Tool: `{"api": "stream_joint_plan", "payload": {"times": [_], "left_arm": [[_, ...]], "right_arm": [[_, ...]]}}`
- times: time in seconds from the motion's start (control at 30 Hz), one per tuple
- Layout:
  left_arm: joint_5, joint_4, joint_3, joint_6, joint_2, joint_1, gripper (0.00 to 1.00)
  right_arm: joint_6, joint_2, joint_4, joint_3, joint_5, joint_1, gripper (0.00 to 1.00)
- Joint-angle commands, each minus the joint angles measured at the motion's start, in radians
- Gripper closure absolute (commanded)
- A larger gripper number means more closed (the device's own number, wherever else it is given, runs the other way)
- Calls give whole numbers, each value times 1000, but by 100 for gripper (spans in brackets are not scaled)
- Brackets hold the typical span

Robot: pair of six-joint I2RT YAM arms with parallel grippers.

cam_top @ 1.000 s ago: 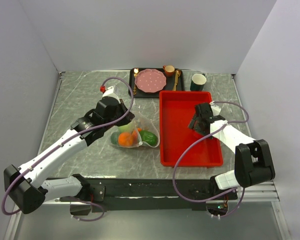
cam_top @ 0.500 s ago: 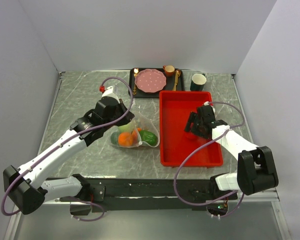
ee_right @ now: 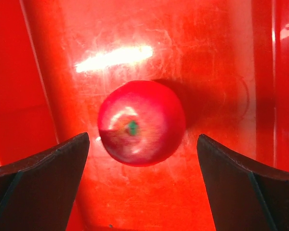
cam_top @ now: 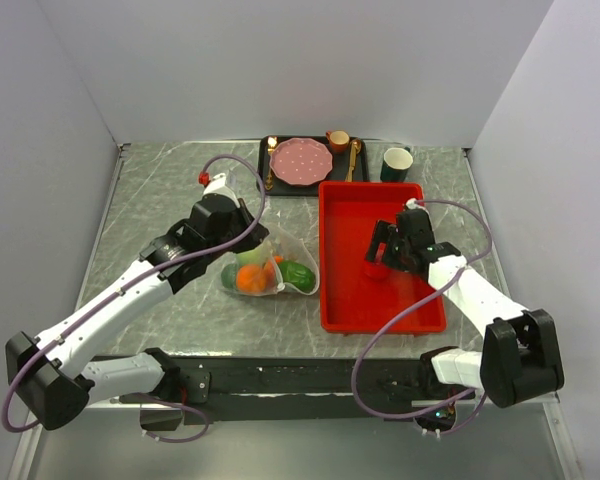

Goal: Place the food in the zip-top bag and seal the zipper
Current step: Pick up the fake fruit from the bin.

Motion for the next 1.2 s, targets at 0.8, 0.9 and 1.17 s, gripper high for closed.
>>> {"api": "stream_joint_plan", "payload": {"times": [0.8, 0.9, 1.17], "left_arm": [[31, 29, 11, -5, 4, 5, 99], [35, 32, 8, -8, 4, 5, 99], [49, 37, 3, 1, 0, 5, 99]], "right_arm": [[69, 1, 114, -42, -134, 6, 50], [78, -47, 120, -36, -159, 5, 51], [77, -134, 193, 1, -420, 14, 51]]}}
